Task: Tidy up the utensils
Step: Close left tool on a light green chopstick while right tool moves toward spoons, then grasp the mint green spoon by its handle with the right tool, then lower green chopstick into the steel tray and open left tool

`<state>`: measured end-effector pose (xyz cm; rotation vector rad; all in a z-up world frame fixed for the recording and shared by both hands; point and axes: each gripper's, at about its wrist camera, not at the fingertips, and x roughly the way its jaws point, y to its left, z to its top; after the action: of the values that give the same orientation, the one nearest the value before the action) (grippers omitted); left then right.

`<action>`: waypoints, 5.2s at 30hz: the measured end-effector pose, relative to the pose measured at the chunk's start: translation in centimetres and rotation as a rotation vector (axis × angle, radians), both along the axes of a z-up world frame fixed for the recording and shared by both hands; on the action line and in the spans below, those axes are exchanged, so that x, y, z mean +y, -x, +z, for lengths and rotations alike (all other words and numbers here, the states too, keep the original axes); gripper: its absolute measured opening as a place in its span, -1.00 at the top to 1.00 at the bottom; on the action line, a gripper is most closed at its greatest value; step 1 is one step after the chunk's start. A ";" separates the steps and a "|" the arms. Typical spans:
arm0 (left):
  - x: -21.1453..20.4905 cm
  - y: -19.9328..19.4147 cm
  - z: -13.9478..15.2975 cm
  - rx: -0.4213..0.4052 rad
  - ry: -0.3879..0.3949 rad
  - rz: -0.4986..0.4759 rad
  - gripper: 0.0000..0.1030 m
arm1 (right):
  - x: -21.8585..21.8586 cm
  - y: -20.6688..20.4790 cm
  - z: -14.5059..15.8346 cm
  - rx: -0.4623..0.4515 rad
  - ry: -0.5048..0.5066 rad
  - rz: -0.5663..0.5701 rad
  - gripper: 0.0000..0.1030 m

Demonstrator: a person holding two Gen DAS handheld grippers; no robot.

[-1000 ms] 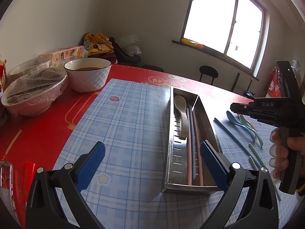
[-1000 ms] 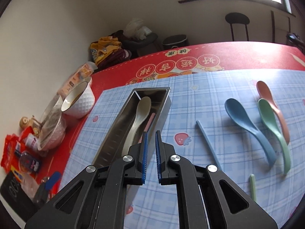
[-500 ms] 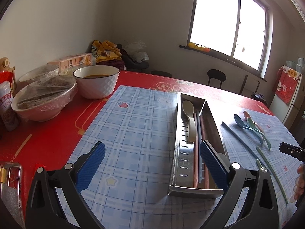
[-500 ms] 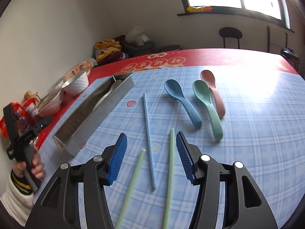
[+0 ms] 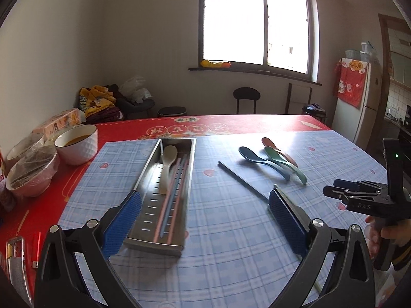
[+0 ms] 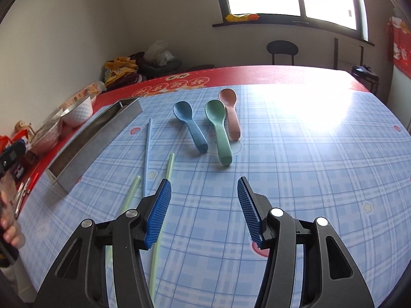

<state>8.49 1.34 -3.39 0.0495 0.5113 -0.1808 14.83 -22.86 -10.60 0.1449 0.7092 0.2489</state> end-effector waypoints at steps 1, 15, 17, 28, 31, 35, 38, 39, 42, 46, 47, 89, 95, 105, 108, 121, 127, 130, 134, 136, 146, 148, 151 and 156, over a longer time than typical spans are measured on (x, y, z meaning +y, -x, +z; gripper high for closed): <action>-1.2 -0.1 -0.5 0.016 -0.009 -0.022 -0.88 | -0.2 0.1 -0.1 0.001 -0.012 -0.004 -0.02; -9.3 -2.0 -6.7 0.243 -0.116 -0.142 -0.52 | -2.2 0.6 -0.3 -0.001 -0.163 -0.006 -0.02; -9.5 -2.4 -7.3 0.277 -0.123 -0.143 -0.41 | -2.4 0.6 -0.3 -0.001 -0.176 -0.005 -0.02; -10.9 -3.0 -9.2 0.358 -0.176 -0.214 0.28 | -2.8 0.6 -0.5 0.002 -0.219 0.000 -0.02; -10.8 -2.9 -9.2 0.356 -0.167 -0.214 0.73 | -3.0 0.6 -0.5 0.002 -0.226 -0.001 -0.02; -9.8 -3.3 -9.1 0.376 -0.146 -0.194 0.83 | -3.0 0.6 -0.5 0.002 -0.230 0.001 -0.02; -8.6 -3.9 -9.0 0.391 -0.140 -0.156 0.88 | -3.0 0.6 -0.5 0.005 -0.232 0.004 -0.02; -8.3 -4.0 -9.0 0.390 -0.146 -0.143 0.88 | -3.1 0.7 -0.5 0.005 -0.233 0.005 -0.02; -6.9 -4.3 -9.0 0.391 -0.143 -0.112 0.88 | -3.1 0.7 -0.5 0.007 -0.239 0.004 -0.02; -5.7 -4.4 -9.0 0.387 -0.141 -0.092 0.88 | -3.2 0.6 -0.5 0.010 -0.246 0.002 -0.02; -5.5 -4.4 -9.0 0.386 -0.133 -0.096 0.88 | -3.2 0.6 -0.5 0.011 -0.246 0.002 -0.02; -2.5 -2.9 -7.5 0.262 0.042 -0.044 0.88 | 3.2 -8.7 0.1 0.059 0.234 0.044 0.49; -2.2 -2.9 -7.5 0.260 0.054 -0.040 0.88 | 3.4 -11.5 -0.4 0.096 0.210 0.015 0.63; -2.1 -2.8 -7.6 0.261 0.063 -0.044 0.88 | 3.9 -14.1 -1.4 0.144 0.224 -0.028 0.67; -2.2 -2.8 -7.6 0.261 0.062 -0.045 0.88 | 4.0 -14.8 -2.1 0.170 0.217 -0.040 0.67; -1.7 -2.8 -7.5 0.260 0.081 -0.035 0.88 | 1.6 -13.9 -1.5 0.164 0.068 -0.081 0.76; -1.7 -2.9 -7.5 0.261 0.081 -0.038 0.88 | 0.0 -10.5 0.5 0.120 -0.099 -0.048 0.76; -1.6 -2.9 -7.5 0.260 0.086 -0.038 0.88 | -0.6 -8.2 0.3 0.112 -0.180 -0.039 0.76; -1.6 -2.9 -7.5 0.259 0.088 -0.038 0.88 | -0.8 -5.3 -0.4 0.105 -0.274 -0.042 0.76; -1.7 -2.9 -7.5 0.261 0.086 -0.041 0.88 | -0.8 -4.3 -0.7 0.099 -0.295 -0.048 0.76; -1.8 -2.9 -7.5 0.258 0.078 -0.033 0.88 | 0.4 -1.7 -1.1 0.041 -0.298 -0.022 0.76; -1.8 -2.8 -7.5 0.257 0.074 -0.029 0.88 | 0.4 -1.5 -1.1 0.031 -0.302 -0.012 0.76; -1.7 -2.6 -7.4 0.248 0.082 -0.024 0.88 | 0.2 -1.5 -1.2 0.023 -0.314 -0.009 0.76; -0.6 -3.1 -7.0 0.301 0.151 -0.048 0.88 | -0.7 -1.2 -1.3 0.015 -0.340 -0.003 0.76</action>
<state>11.55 0.74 -10.40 -0.1142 0.7955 -0.2757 15.98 -23.54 -11.94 0.4718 0.6777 0.3651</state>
